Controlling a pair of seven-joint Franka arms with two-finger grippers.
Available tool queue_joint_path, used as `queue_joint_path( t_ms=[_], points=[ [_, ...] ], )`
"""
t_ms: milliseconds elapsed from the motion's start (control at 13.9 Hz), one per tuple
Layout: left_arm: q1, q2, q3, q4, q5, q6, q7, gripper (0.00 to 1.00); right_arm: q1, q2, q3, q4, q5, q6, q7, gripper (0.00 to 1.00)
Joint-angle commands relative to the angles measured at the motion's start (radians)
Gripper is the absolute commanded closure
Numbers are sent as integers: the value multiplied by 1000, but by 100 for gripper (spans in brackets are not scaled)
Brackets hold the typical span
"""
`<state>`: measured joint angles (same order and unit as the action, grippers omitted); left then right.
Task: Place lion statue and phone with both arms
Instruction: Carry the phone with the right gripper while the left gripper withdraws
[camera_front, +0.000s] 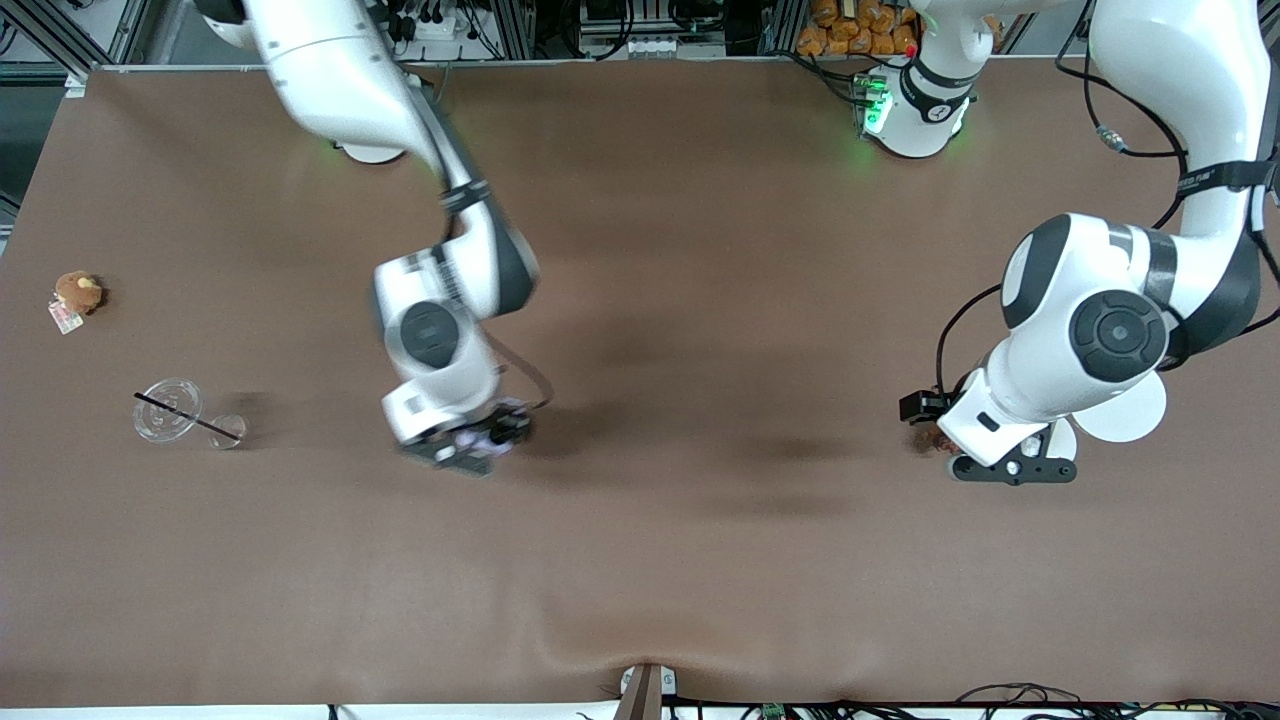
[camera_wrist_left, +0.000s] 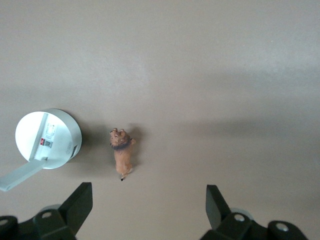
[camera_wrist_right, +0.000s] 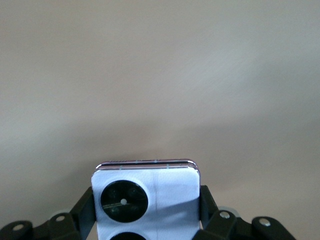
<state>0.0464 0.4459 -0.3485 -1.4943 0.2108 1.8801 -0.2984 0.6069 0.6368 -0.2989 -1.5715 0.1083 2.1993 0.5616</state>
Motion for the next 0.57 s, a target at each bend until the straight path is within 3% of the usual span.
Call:
queue_joint_path(
  t_ms=[0,287,503],
  points=[
    [10,-91,0,-3,-18,-33,10,0,-152,-11,17,-15,2,-1,-185,91],
    [55,-186,5,-3,-60,-125,109,0,-341,4,18,-15,5,-3,-476,91],
    [49,-266,65,-6,-119,-212,172,0,-438,12,29,-42,16,-27,-627,91]
  ],
)
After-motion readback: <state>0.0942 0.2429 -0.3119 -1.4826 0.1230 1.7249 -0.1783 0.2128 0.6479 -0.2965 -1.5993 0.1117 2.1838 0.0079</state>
